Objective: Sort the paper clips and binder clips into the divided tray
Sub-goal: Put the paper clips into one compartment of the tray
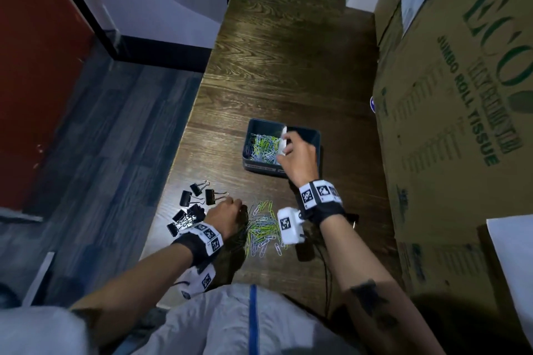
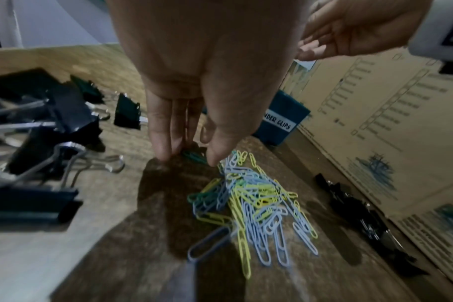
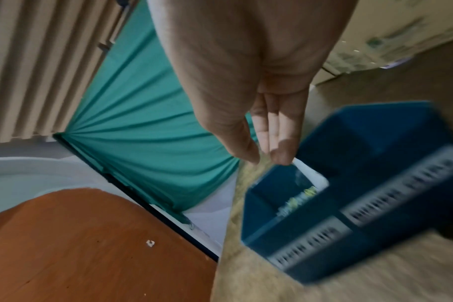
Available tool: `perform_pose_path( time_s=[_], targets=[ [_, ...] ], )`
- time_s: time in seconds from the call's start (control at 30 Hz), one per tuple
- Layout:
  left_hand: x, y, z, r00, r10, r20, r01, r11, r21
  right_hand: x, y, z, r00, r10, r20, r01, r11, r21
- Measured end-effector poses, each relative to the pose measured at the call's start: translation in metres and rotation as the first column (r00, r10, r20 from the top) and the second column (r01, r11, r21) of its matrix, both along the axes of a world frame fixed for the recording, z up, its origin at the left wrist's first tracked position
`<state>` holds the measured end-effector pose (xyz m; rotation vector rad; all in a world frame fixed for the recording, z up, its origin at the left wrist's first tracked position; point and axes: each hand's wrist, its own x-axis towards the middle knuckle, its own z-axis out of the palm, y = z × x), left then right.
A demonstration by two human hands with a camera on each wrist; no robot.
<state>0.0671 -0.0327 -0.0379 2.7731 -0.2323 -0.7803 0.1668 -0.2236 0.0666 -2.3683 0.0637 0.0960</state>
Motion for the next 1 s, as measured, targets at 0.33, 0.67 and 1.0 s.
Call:
perform_pose_path(
  time_s=[0.33,0.67,1.0],
  targets=[
    [-0.008,-0.032,-0.007,0.995,-0.07,-0.075,0.063,0.993,-0.095,-0.104,-0.025,-0.103,0.801,0.078,-0.594,-0.311,0.901,-0.301],
    [-0.035,-0.011,-0.016,0.903,-0.426,0.058,0.43,0.9,-0.076,-0.135,-0.015,-0.118,0.812,0.382,-0.441,-0.53,0.8,-0.282],
    [-0.039,0.011,-0.01,0.973,0.088,-0.213,-0.135,0.967,-0.215,-0.157,-0.052,-0.124,0.864,0.157,-0.478,-0.271,0.946,-0.179]
  ],
)
